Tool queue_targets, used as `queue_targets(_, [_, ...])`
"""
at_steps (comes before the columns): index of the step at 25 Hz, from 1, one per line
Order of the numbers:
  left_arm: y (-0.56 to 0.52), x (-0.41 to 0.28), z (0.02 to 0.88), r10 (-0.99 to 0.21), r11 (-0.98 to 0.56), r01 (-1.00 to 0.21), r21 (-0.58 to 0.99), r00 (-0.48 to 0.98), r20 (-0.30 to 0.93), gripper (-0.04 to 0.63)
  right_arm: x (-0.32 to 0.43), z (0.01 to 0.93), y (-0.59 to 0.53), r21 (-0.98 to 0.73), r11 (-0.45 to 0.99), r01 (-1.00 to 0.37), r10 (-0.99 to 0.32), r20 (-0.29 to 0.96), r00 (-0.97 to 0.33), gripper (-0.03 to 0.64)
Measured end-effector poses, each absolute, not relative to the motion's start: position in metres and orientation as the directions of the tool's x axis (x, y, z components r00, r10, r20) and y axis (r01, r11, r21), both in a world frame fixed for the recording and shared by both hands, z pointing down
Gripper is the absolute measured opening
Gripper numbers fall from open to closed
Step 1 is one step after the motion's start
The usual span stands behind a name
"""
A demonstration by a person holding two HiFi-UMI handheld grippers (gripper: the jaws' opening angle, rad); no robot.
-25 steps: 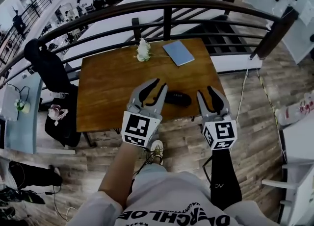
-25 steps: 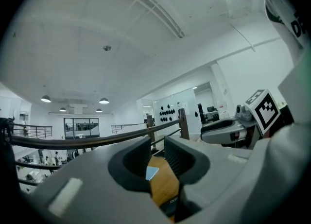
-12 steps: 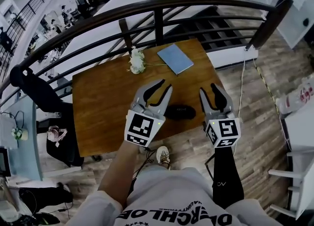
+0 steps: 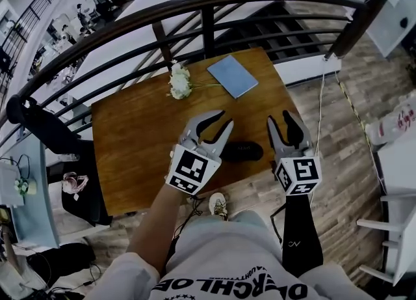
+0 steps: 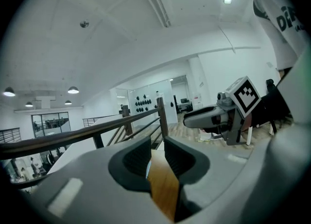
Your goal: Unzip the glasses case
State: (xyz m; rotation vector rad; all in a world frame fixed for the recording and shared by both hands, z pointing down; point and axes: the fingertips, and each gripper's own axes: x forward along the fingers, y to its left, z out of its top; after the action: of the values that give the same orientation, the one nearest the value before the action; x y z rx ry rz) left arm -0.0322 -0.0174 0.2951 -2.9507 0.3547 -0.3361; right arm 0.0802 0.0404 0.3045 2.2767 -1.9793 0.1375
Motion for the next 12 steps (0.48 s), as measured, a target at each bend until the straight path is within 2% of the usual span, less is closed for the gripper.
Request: queue_targets(12, [-0.007, -0.008, 0.343, -0.138, -0.98, -0.075, -0.186, 0.925, 0.353, 0.087, 0.095, 0.307, 0.024, 0.028, -0.103, -0.994, -0.982, 0.153, 0.106, 0.207])
